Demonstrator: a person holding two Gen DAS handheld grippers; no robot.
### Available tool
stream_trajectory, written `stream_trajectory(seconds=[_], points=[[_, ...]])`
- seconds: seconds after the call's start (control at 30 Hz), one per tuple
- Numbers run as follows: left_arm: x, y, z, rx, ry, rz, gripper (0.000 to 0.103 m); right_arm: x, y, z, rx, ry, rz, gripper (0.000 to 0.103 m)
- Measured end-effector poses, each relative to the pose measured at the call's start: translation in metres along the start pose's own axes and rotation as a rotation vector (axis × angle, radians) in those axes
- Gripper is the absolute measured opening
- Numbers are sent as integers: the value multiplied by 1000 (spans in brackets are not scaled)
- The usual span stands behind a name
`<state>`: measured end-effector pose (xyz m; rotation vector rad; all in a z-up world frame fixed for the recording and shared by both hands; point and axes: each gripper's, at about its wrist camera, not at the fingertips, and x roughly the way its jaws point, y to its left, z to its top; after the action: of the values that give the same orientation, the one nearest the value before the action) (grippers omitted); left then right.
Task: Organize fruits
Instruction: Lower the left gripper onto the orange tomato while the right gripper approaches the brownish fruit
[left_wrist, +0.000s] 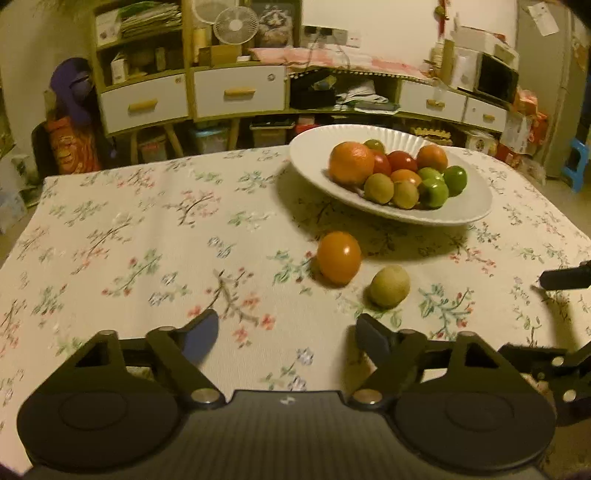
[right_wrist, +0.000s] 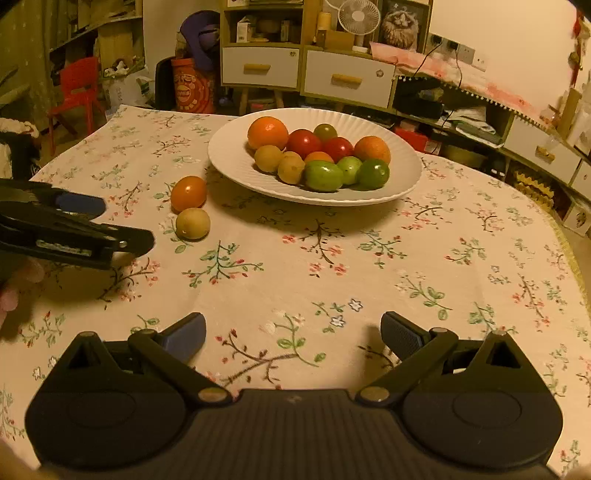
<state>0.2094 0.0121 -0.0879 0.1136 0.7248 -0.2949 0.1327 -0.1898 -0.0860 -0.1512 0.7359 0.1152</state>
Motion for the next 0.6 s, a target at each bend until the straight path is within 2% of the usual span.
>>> stream_trajectory(seconds=[0.27,0.37,0.53,0.6], points=[[12,-6,11,40,-31,-48,58,2,-2,0,27,5,10,101],[15,-8,14,35,-34,-57,52,2,-2,0,28,3,14,101],[20,-11,21,25,-33,-85,36,4,-1,2,27,2,18,101],[21,-13,24,23,-29,-96,35,5,-1,2,26,2,18,101]])
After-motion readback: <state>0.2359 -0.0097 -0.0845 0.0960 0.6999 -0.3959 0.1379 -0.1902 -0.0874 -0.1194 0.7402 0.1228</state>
